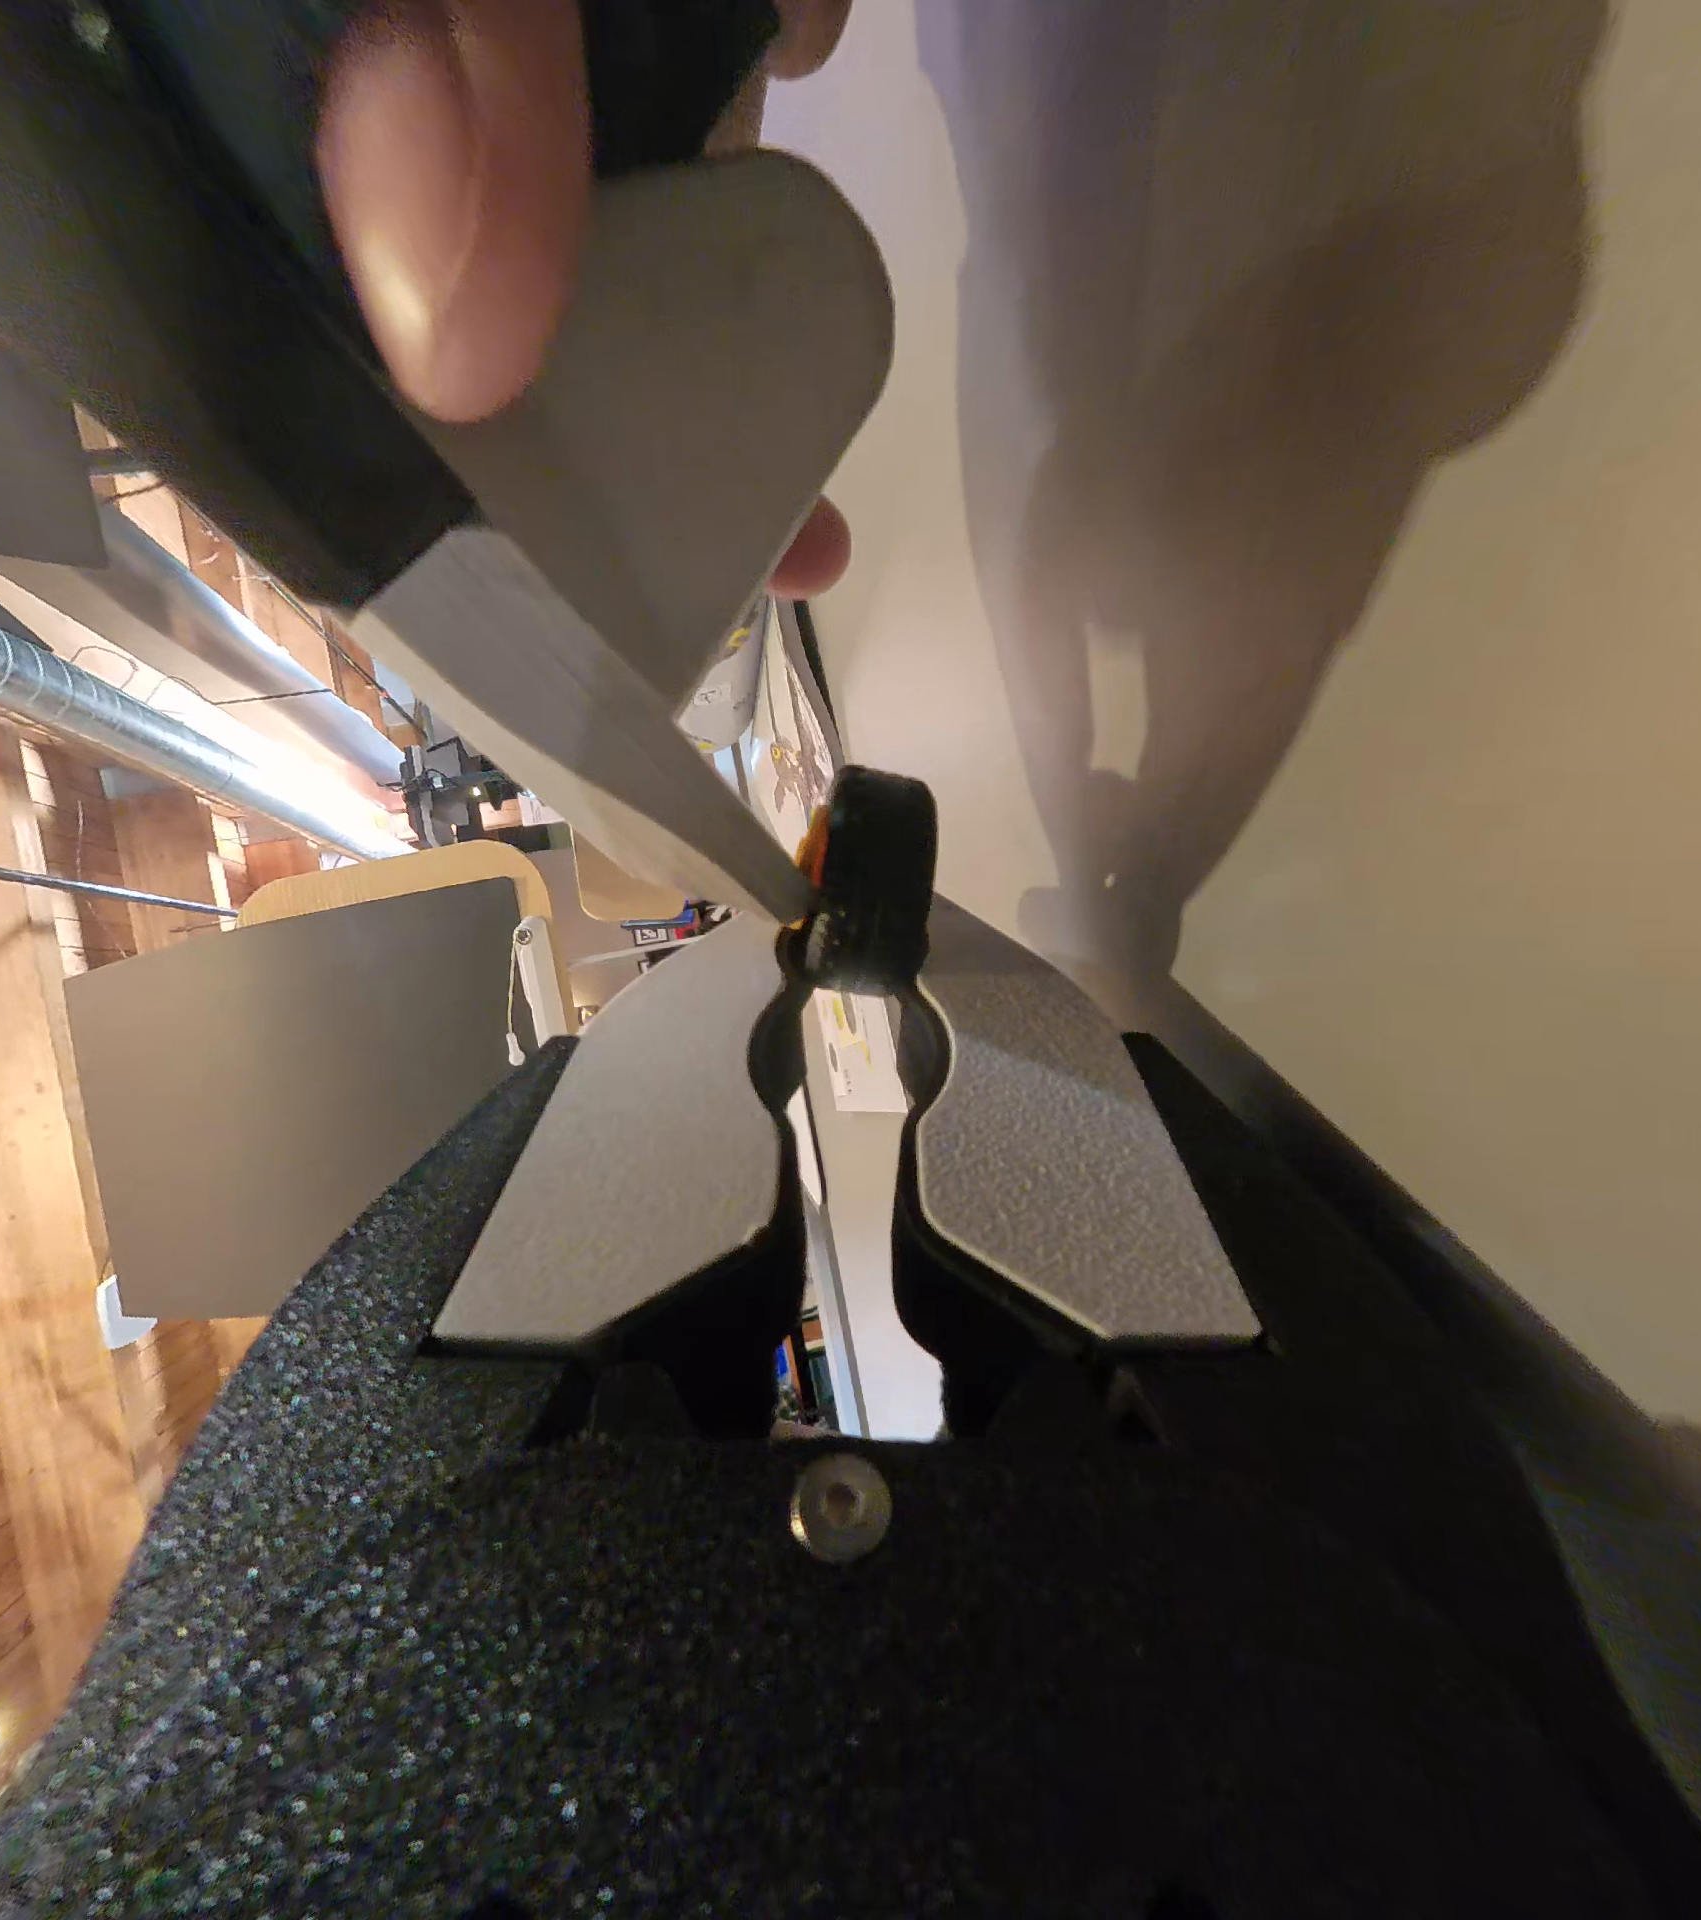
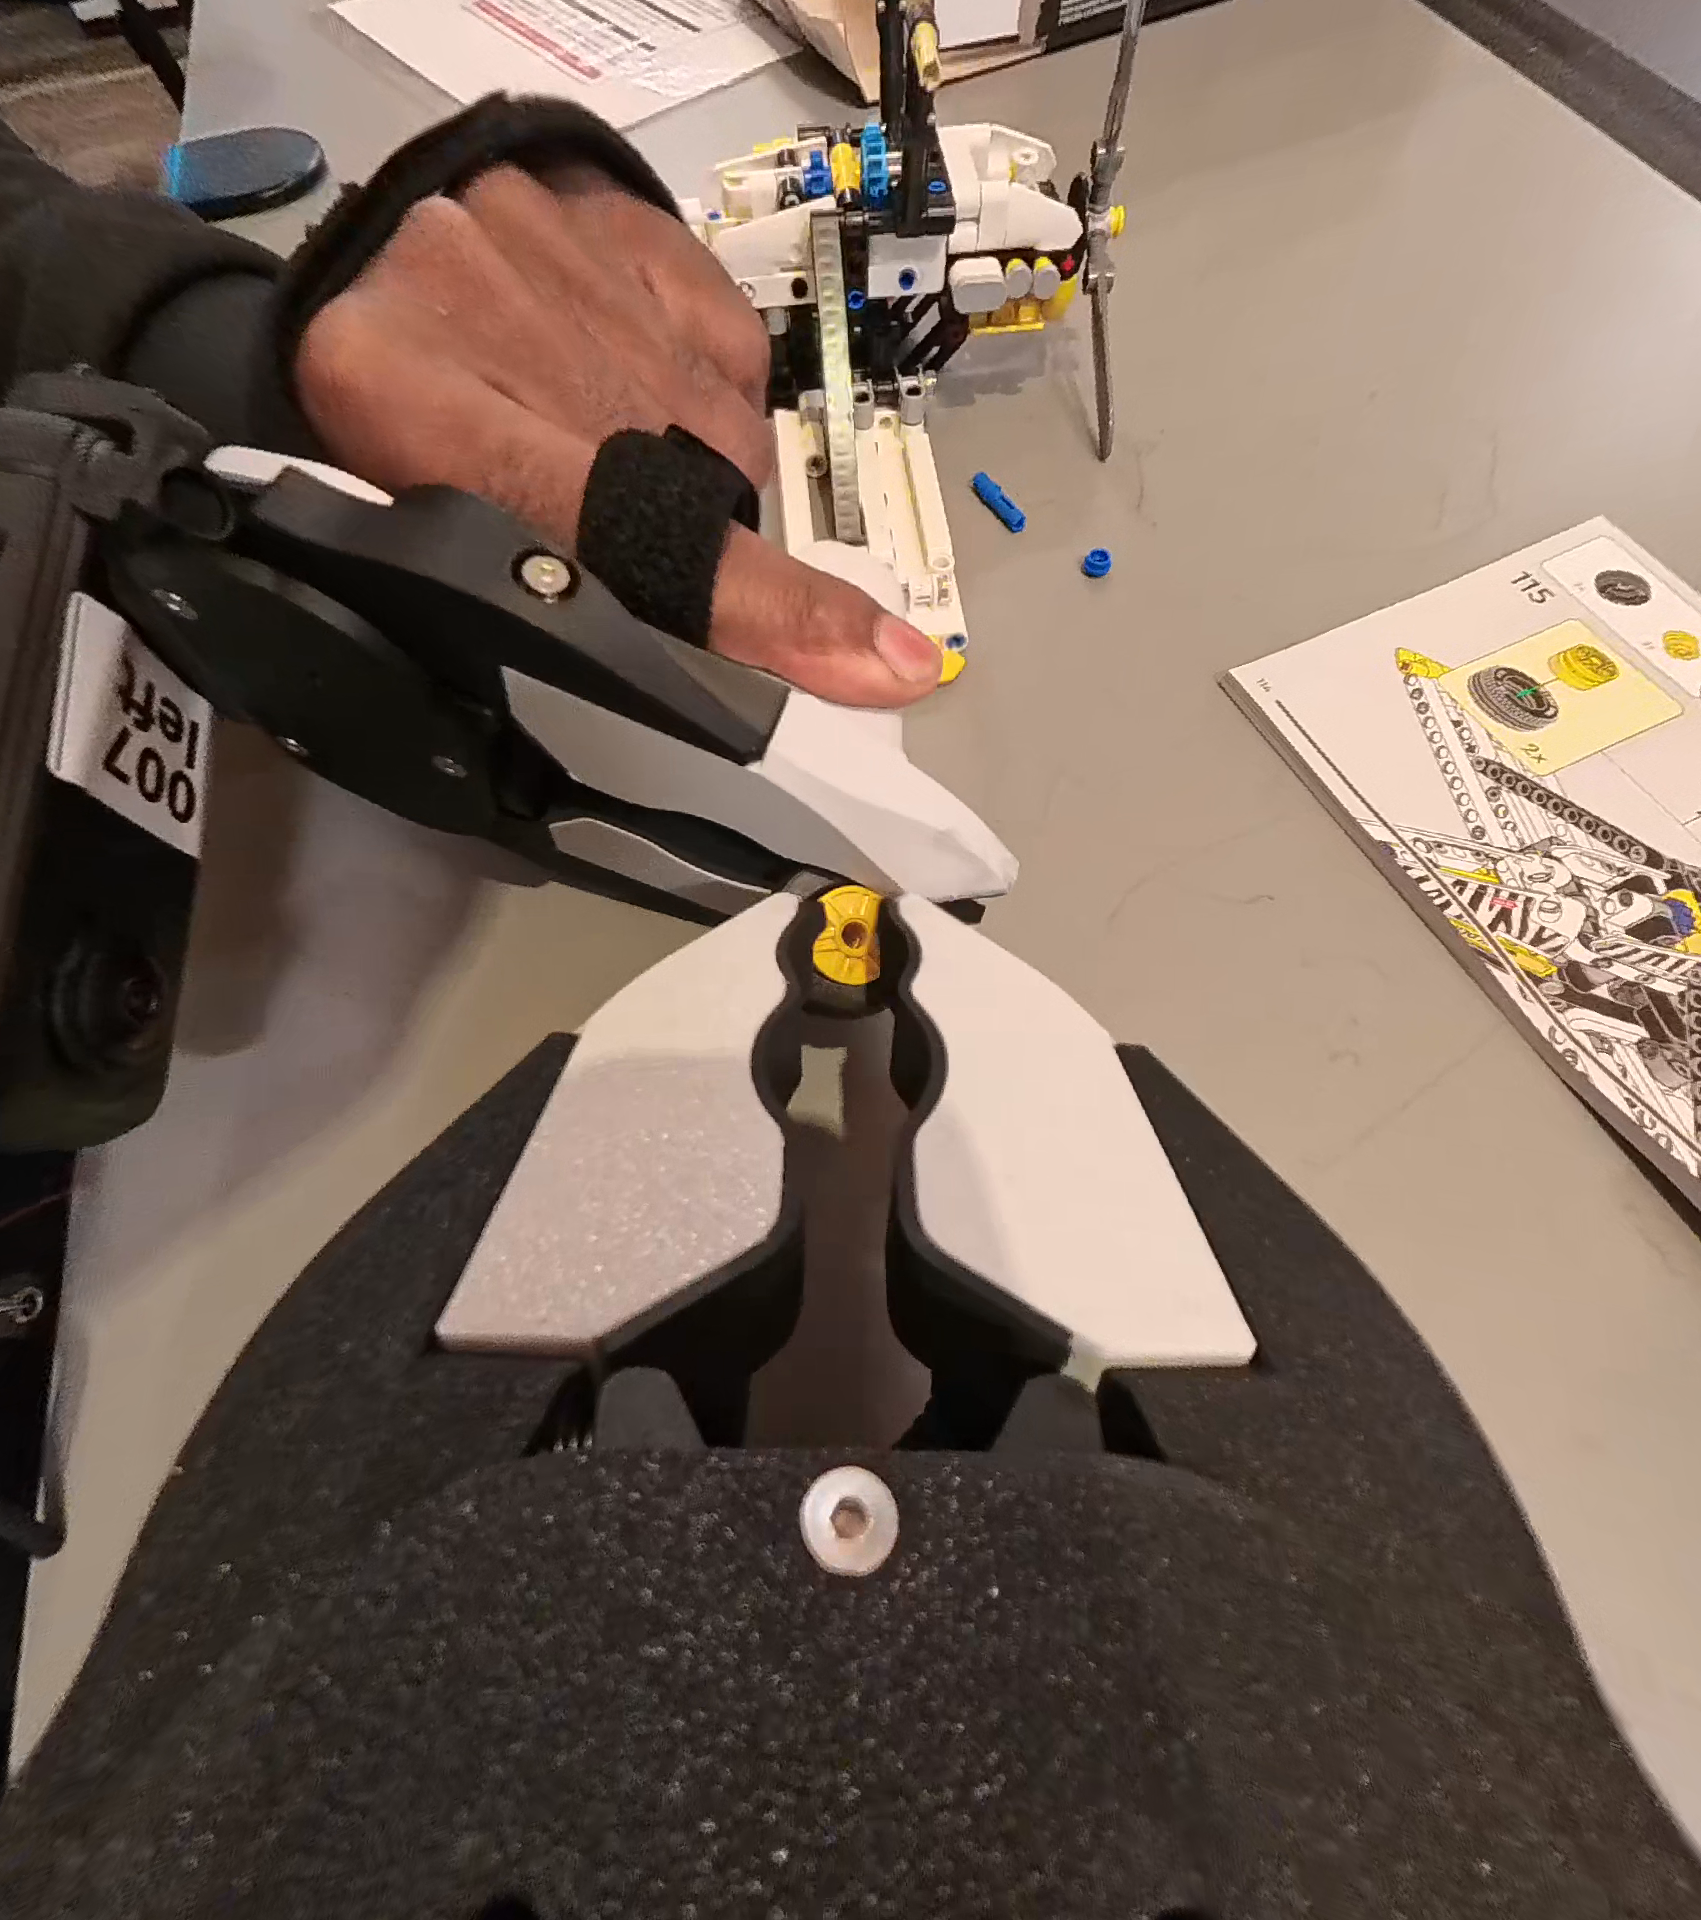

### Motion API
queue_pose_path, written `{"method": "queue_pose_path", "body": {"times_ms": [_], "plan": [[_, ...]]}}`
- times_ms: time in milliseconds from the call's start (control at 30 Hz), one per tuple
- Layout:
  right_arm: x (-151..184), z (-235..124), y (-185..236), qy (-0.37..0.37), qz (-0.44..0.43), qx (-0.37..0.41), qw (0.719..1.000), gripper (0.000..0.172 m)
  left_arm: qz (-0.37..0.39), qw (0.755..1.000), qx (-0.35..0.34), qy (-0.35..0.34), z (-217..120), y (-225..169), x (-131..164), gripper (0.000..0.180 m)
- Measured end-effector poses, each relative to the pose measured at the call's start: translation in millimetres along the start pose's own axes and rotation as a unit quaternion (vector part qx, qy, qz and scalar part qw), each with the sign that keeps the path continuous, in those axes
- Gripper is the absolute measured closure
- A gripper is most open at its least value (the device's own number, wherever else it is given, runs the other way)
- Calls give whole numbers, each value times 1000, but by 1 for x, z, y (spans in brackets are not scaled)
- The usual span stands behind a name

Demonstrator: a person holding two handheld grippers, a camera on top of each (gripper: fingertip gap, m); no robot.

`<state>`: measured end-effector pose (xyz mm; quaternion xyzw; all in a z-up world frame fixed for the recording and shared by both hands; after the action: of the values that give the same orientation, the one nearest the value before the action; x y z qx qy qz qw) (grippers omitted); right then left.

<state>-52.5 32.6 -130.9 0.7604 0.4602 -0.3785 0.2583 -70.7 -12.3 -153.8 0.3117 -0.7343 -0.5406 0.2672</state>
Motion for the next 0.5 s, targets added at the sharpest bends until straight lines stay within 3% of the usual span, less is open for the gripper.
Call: {"method": "queue_pose_path", "body": {"times_ms": [367, 433, 500], "plan": [[6, 1, -1, 11, 23, -1, 1000, 154, 12, 1000, 8, 8, -1, -3, -3, 166], [6, 0, -2, 6, 29, -10, 1000, 151, 1, 1000, 14, 2, -1, -4, -4, 167], [6, 0, -2, -5, 31, -12, 999, 158, -32, 999, 35, -6, 1, -5, -3, 166]]}}
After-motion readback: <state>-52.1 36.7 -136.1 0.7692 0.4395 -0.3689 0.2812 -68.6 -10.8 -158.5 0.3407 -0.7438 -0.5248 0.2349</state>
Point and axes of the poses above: each gripper's, where its closed fingertips meet, z out along the fingers, x out of its underside, y = z × x across the jaws, the point moved 4 cm from there along -z, back along the fingers, and after that the axes turned 3 degrees about y, right-handed, at the moved point
